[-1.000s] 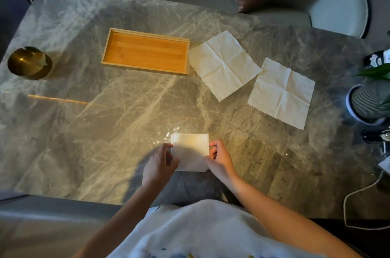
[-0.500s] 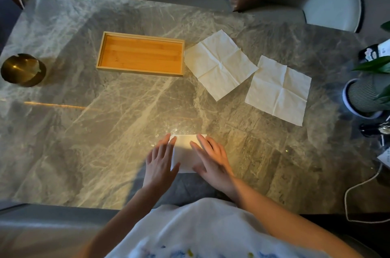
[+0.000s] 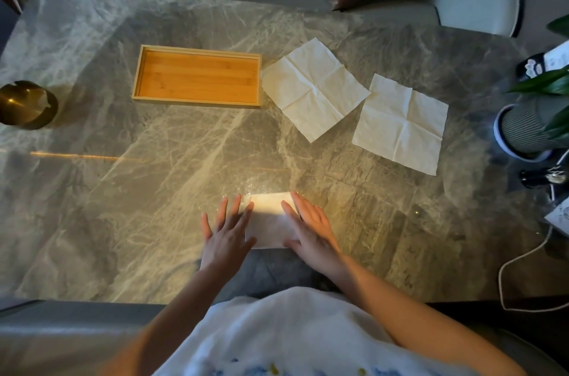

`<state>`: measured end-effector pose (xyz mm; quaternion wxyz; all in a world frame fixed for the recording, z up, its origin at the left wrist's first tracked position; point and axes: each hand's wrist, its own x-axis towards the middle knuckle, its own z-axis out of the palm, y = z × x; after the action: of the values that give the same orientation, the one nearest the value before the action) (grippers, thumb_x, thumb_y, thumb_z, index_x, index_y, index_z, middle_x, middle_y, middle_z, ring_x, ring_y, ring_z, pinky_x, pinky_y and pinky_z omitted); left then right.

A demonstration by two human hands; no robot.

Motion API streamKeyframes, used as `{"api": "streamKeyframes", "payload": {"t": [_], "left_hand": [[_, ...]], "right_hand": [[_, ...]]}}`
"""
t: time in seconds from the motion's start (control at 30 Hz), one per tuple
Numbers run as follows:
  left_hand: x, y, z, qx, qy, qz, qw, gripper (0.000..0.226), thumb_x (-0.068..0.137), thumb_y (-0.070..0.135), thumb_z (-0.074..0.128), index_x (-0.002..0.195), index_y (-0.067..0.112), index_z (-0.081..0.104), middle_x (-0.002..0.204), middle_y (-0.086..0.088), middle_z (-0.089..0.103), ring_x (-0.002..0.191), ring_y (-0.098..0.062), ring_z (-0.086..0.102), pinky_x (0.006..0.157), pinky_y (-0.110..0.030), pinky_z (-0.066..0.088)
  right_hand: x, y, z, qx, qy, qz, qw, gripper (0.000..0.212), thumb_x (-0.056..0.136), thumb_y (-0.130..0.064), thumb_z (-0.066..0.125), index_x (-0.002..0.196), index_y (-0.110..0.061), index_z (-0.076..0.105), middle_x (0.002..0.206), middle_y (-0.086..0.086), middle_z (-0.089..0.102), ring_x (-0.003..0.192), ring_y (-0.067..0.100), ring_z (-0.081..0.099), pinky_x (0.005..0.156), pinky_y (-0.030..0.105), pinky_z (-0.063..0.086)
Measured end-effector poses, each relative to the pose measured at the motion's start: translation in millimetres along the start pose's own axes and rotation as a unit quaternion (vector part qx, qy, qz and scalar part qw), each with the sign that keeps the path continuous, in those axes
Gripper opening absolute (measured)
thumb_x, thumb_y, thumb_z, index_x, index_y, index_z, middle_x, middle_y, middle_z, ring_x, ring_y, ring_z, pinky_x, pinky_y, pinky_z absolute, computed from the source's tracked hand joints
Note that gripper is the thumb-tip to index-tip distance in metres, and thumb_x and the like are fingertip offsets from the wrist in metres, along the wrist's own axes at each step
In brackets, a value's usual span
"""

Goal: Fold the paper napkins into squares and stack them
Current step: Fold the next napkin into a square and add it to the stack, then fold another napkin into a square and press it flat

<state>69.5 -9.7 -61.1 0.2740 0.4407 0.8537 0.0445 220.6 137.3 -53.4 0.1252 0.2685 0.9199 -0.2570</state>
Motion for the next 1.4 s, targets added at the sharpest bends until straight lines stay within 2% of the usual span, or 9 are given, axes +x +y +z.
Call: {"api": "streamKeyframes", "payload": {"t": [0.17, 0.27, 0.43, 0.57, 0.7, 0.93, 1.03, 1.2, 1.4], "left_hand": [[2, 7, -6, -0.02, 0.0, -0.014, 1.0, 0.076, 0.089, 0.033, 0.055, 0.149, 0.032, 0.009, 0.161, 0.003, -0.004, 0.147, -0.02, -0.009, 0.115, -0.057, 0.004], [-1, 12, -12, -0.034, 0.033, -0.028, 0.999, 0.082, 0.086, 0.03, 0.06, 0.15, 0.024, 0.009, 0.161, -0.001, 0.002, 0.148, -0.023, -0.001, 0.115, -0.056, 0.012], [-3, 38, -17, -0.004, 0.059, -0.027, 0.998, 0.083, 0.09, 0.044, 0.05, 0.147, 0.031, -0.008, 0.158, 0.004, -0.015, 0.145, -0.021, -0.014, 0.116, -0.053, 0.001], [6, 71, -22, 0.013, 0.087, -0.014, 0.996, 0.076, 0.092, 0.052, 0.041, 0.148, 0.029, -0.004, 0.155, 0.006, -0.017, 0.142, -0.018, -0.02, 0.115, -0.054, -0.006], [15, 100, -23, 0.023, 0.099, -0.007, 0.995, 0.076, 0.092, 0.055, 0.039, 0.147, 0.029, -0.007, 0.154, 0.006, -0.018, 0.141, -0.018, -0.021, 0.115, -0.056, -0.004], [43, 158, -23, 0.057, 0.09, 0.044, 0.993, 0.074, 0.093, 0.055, 0.03, 0.142, 0.031, -0.02, 0.154, 0.005, -0.022, 0.141, -0.017, -0.027, 0.114, -0.054, -0.01], [57, 183, -22, 0.075, 0.092, 0.073, 0.99, 0.073, 0.092, 0.057, 0.027, 0.143, 0.03, -0.018, 0.157, 0.003, -0.018, 0.141, -0.019, -0.024, 0.114, -0.054, -0.008], [87, 221, -22, 0.097, 0.073, 0.095, 0.988, 0.078, 0.093, 0.054, 0.037, 0.149, 0.023, -0.007, 0.16, -0.003, -0.01, 0.146, -0.025, -0.014, 0.115, -0.057, -0.005], [121, 258, -25, 0.104, 0.054, 0.093, 0.989, 0.079, 0.093, 0.055, 0.036, 0.148, 0.024, -0.01, 0.16, -0.001, -0.012, 0.147, -0.025, -0.011, 0.115, -0.058, -0.003]], "right_hand": [[-2, -1, -4, 0.006, -0.001, -0.004, 1.0, 0.082, 0.087, -0.028, 0.064, 0.152, -0.022, 0.013, 0.163, 0.002, -0.002, 0.149, 0.019, -0.001, 0.119, 0.037, 0.0], [-1, 1, -9, 0.007, -0.015, -0.02, 1.0, 0.083, 0.087, -0.028, 0.064, 0.151, -0.021, 0.012, 0.163, 0.002, -0.003, 0.149, 0.019, -0.001, 0.121, 0.04, 0.005], [0, 11, -16, 0.02, 0.005, -0.043, 0.999, 0.081, 0.088, -0.038, 0.062, 0.151, -0.019, 0.015, 0.162, 0.004, 0.006, 0.149, 0.021, 0.009, 0.119, 0.044, 0.016], [-3, 27, -23, 0.018, 0.041, -0.029, 0.999, 0.074, 0.09, -0.062, 0.031, 0.151, -0.024, 0.014, 0.162, -0.001, 0.005, 0.149, 0.018, 0.004, 0.117, 0.047, 0.007], [-19, 54, -31, 0.008, 0.076, -0.003, 0.997, 0.071, 0.092, -0.05, 0.046, 0.151, -0.025, 0.015, 0.162, -0.002, 0.007, 0.149, 0.019, 0.004, 0.117, 0.053, 0.006], [-31, 112, -55, -0.022, 0.082, 0.042, 0.995, 0.069, 0.094, -0.049, 0.039, 0.151, -0.028, 0.007, 0.163, -0.005, 0.0, 0.149, 0.017, -0.002, 0.117, 0.053, 0.003], [-35, 137, -66, -0.02, 0.095, 0.059, 0.993, 0.068, 0.095, -0.05, 0.034, 0.152, -0.027, 0.005, 0.163, -0.003, -0.001, 0.149, 0.017, -0.003, 0.117, 0.05, 0.001], [-43, 178, -87, -0.019, 0.104, 0.09, 0.99, 0.068, 0.095, -0.049, 0.035, 0.152, -0.024, 0.005, 0.163, -0.001, -0.003, 0.149, 0.018, -0.003, 0.118, 0.049, 0.0], [-45, 225, -105, -0.021, 0.106, 0.12, 0.987, 0.069, 0.095, -0.047, 0.038, 0.152, -0.025, 0.005, 0.163, -0.001, -0.003, 0.149, 0.02, -0.003, 0.118, 0.05, 0.006]]}}
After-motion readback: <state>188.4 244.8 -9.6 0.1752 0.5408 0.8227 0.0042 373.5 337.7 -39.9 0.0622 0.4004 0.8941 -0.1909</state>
